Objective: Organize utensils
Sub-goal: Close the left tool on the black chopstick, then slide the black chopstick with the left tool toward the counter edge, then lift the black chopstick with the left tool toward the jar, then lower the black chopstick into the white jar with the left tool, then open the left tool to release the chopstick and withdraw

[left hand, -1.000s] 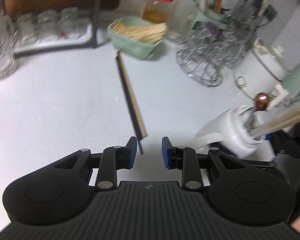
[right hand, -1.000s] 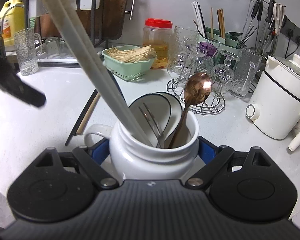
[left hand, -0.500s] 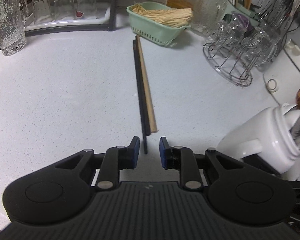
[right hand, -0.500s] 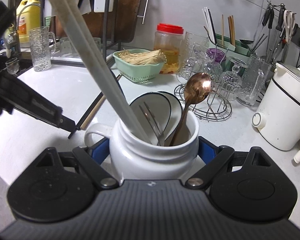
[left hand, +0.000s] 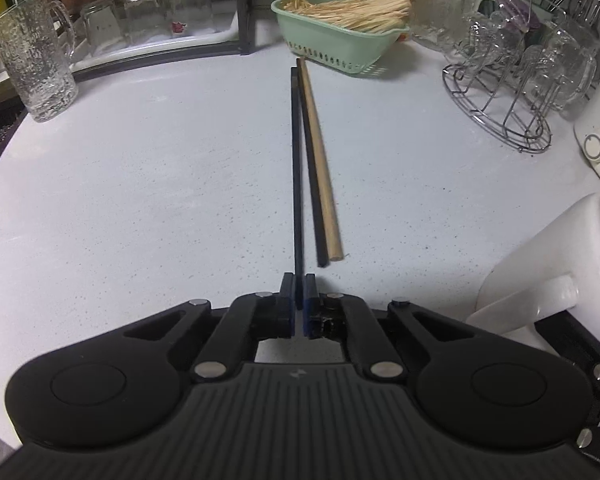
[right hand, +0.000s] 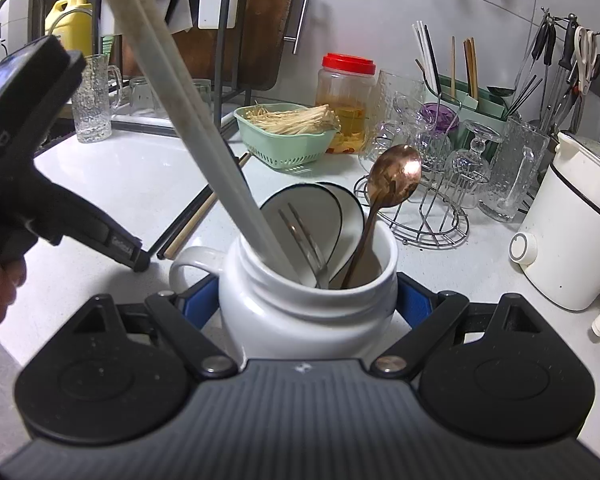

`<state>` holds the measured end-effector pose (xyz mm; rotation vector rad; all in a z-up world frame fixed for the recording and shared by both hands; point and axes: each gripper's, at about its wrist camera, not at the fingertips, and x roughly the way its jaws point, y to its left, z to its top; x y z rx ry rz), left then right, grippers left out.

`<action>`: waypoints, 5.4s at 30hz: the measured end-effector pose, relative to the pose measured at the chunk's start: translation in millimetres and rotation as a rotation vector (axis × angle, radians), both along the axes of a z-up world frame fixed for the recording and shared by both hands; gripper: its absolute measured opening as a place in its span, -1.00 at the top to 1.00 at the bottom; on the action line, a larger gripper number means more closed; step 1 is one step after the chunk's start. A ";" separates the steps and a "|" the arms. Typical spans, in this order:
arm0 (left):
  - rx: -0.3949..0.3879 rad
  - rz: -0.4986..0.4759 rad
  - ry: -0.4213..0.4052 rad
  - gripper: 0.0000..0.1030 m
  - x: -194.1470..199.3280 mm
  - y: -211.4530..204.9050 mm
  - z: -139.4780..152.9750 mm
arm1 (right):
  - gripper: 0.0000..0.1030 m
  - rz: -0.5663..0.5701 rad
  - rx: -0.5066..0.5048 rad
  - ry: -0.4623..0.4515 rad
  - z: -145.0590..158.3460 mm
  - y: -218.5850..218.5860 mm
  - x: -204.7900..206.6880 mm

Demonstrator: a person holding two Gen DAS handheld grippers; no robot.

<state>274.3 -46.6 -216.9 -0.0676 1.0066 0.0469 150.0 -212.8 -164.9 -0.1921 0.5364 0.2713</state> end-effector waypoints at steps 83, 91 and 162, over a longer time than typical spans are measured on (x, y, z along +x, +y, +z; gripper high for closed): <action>-0.179 -0.021 -0.061 0.91 -128.6 40.8 139.1 | -0.80 0.075 0.006 -0.005 1.3 18.0 7.2; -0.146 -0.078 -0.164 0.92 -105.8 39.4 184.5 | -0.80 0.041 0.014 -0.013 0.5 20.8 3.5; -0.188 -0.306 0.006 0.90 -27.2 -92.7 210.8 | -0.80 0.090 0.008 -0.012 0.7 17.0 5.5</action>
